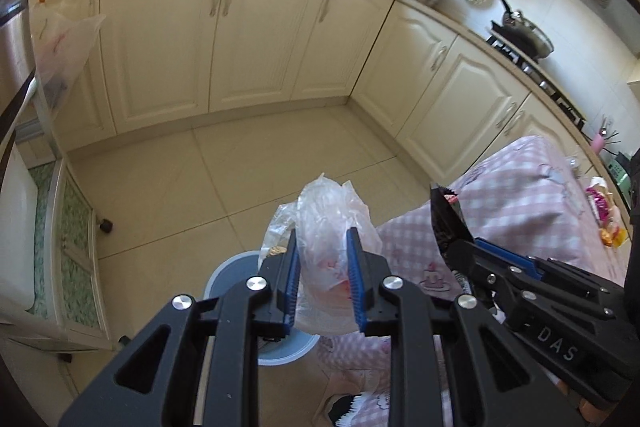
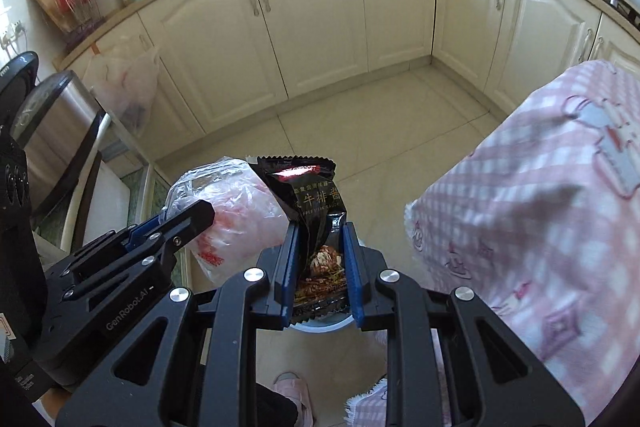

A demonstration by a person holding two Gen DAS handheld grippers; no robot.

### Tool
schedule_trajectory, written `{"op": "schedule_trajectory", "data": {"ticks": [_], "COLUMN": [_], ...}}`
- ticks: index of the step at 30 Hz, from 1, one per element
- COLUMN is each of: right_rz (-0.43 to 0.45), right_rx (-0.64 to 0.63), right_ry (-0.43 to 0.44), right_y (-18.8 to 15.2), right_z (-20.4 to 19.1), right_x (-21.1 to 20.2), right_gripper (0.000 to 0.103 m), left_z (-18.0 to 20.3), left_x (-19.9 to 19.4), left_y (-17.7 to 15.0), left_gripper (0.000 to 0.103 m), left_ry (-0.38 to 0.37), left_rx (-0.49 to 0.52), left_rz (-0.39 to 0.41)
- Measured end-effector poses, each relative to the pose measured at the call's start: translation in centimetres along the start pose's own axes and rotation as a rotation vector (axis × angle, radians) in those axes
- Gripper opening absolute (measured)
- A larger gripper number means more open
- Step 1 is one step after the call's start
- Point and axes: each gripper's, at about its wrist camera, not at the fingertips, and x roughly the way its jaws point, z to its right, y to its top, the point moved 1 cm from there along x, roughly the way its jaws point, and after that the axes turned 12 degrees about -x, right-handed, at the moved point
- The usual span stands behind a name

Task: Collect trash
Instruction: 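Carry the bag and packet over the blue bin and open both tools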

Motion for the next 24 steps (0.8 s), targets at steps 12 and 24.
{"op": "schedule_trajectory", "data": {"ticks": [12,24], "right_rz": [-0.083,-0.111], "right_rx": [0.025,0.032], "right_ry": [0.016,0.026], "right_y": [-0.4,-0.9], "right_z": [-0.4,-0.6], "right_x": [5.5,6.8], "right_gripper": [0.020,0.020], "left_z": [-3.0,-2.6], "left_x": [4.7,5.0], "left_y": [0.4,0.1], "left_gripper": [0.054,0.054], "left_ry": [0.013,0.033], "left_rx": [-0.076,-0.064], "left_rz": [-0.082,-0.098]}}
